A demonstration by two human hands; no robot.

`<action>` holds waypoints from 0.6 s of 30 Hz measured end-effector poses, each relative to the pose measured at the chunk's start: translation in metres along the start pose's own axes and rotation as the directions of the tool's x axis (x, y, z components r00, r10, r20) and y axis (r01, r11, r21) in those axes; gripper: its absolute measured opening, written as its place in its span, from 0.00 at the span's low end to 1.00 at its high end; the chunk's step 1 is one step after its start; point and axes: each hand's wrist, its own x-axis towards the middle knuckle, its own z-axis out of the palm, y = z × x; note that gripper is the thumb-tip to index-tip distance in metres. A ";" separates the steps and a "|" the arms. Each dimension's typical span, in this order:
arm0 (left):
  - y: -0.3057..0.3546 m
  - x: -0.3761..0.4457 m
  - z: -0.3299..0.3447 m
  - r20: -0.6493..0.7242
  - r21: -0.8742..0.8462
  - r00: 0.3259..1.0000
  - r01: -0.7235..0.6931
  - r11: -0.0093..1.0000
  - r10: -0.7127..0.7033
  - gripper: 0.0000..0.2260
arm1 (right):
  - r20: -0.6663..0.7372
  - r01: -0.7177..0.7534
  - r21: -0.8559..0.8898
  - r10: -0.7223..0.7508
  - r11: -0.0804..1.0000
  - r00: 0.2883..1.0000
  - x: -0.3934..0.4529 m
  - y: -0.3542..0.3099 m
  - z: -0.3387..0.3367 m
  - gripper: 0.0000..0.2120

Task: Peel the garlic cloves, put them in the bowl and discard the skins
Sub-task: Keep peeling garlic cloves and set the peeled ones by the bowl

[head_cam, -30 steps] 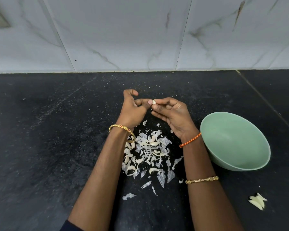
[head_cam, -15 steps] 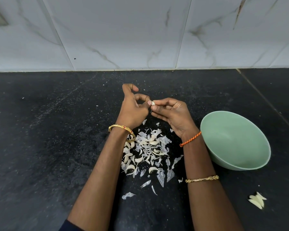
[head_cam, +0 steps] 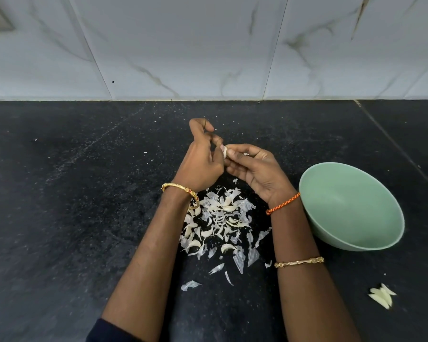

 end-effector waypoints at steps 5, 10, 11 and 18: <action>0.003 -0.002 0.004 -0.010 0.131 0.996 -0.082 0.988 0.084 0.13 | -0.018 -0.057 0.178 0.061 0.982 0.998 0.004 0.001 0.002 0.03; 0.007 -0.010 0.009 -0.065 0.169 0.993 -0.089 0.981 0.101 0.10 | 0.025 -0.125 0.270 0.123 0.955 0.992 0.010 0.004 0.004 0.09; 0.007 -0.012 0.008 -0.076 0.167 0.992 -0.087 0.982 0.101 0.10 | 0.029 -0.133 0.267 0.130 0.955 0.991 0.009 0.004 0.005 0.08; 0.005 -0.027 0.000 -0.080 0.143 0.997 -0.004 0.990 0.016 0.09 | 0.017 -0.208 0.277 0.211 0.938 0.977 0.001 0.007 0.021 0.03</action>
